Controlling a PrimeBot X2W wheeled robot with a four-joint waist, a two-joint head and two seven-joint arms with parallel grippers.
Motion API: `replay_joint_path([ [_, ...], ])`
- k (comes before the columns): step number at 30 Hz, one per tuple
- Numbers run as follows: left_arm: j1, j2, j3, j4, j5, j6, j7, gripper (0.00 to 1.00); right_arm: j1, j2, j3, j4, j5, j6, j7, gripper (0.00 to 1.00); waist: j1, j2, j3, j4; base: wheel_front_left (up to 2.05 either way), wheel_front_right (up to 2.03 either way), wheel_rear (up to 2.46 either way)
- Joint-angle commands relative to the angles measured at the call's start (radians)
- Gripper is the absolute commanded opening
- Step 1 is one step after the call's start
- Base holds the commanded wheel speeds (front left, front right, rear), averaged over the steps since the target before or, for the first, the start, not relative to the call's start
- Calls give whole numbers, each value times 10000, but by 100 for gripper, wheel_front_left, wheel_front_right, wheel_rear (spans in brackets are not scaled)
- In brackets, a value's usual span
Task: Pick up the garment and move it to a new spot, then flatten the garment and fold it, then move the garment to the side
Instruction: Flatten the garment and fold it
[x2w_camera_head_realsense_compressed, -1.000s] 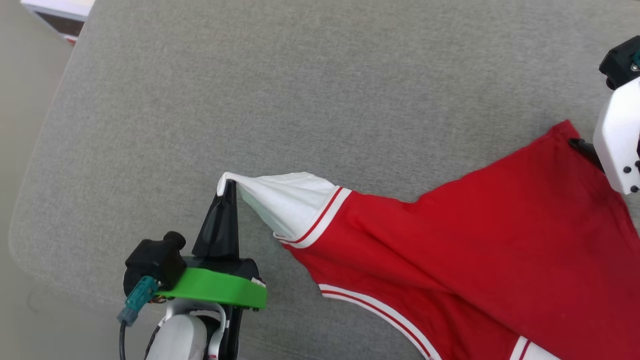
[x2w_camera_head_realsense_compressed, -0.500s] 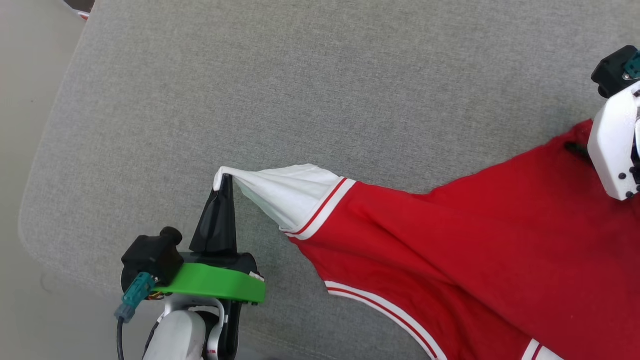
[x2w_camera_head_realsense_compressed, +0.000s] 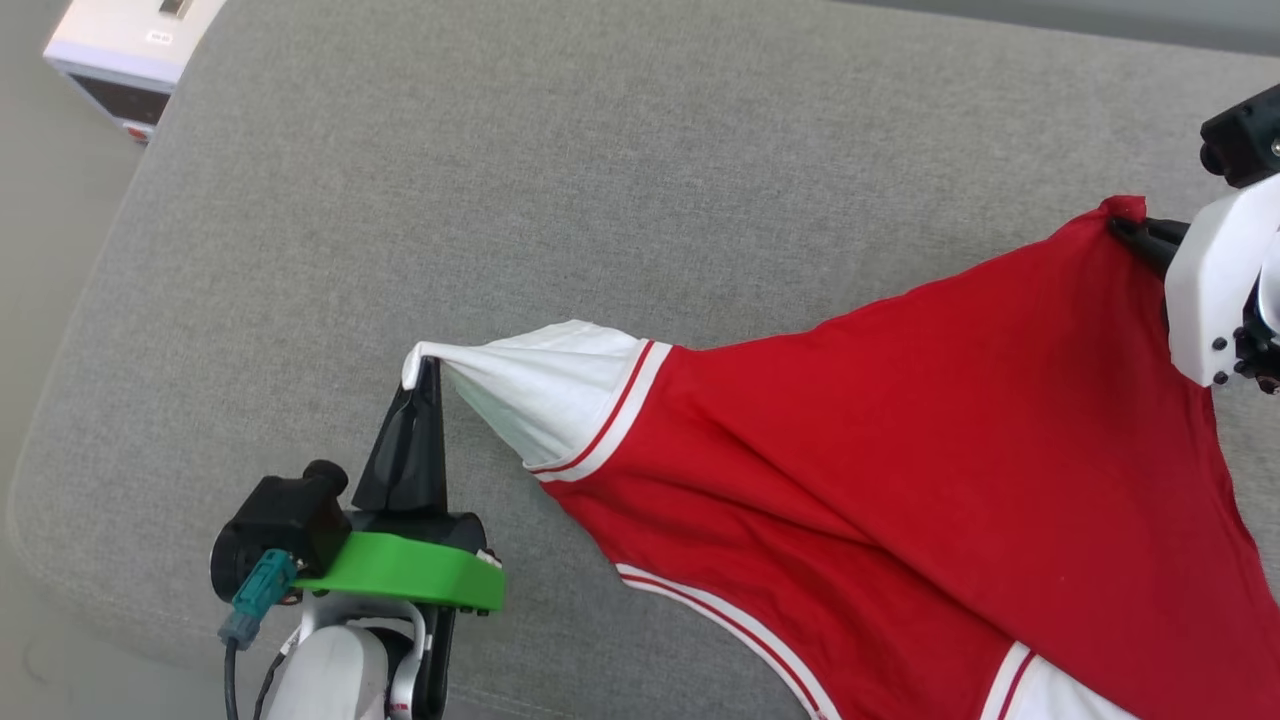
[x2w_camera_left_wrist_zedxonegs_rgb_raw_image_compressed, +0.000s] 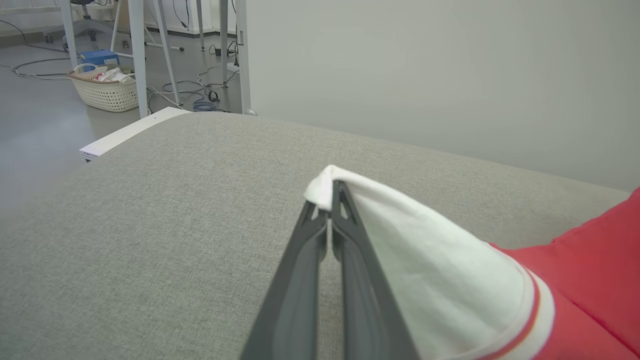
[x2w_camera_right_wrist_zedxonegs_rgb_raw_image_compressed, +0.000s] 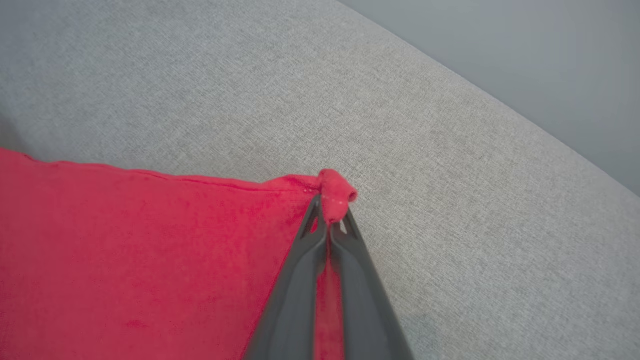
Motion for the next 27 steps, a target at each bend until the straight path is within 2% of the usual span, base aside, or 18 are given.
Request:
replay_joint_path([
  [1,43,-9,134,-47,165,-104,-59,0,244,40,-97,-70,48,-6,-333,0,-1,0,-749,-511,0,0,0],
  [7,-449,202,394,-312,524,-391,-59,0,774,119,-829,-525,-103,-6,-1585,0,-1,0,-1426,-938,0,0,0],
  [14,-2257,755,442,-629,795,-590,-7,0,978,406,-2028,-1313,-512,-6,-2309,0,-1,0,-1839,-1428,0,0,0],
  [20,-4208,1433,369,-686,788,-771,457,0,689,820,-3088,-2051,-912,-6,-2328,0,-1,0,-1822,-1829,0,0,0],
  [27,-6839,2080,115,-389,561,-904,1023,0,-435,1297,-3855,-2604,-1346,-6,-1937,0,-1,0,-1220,-2061,0,0,0],
])
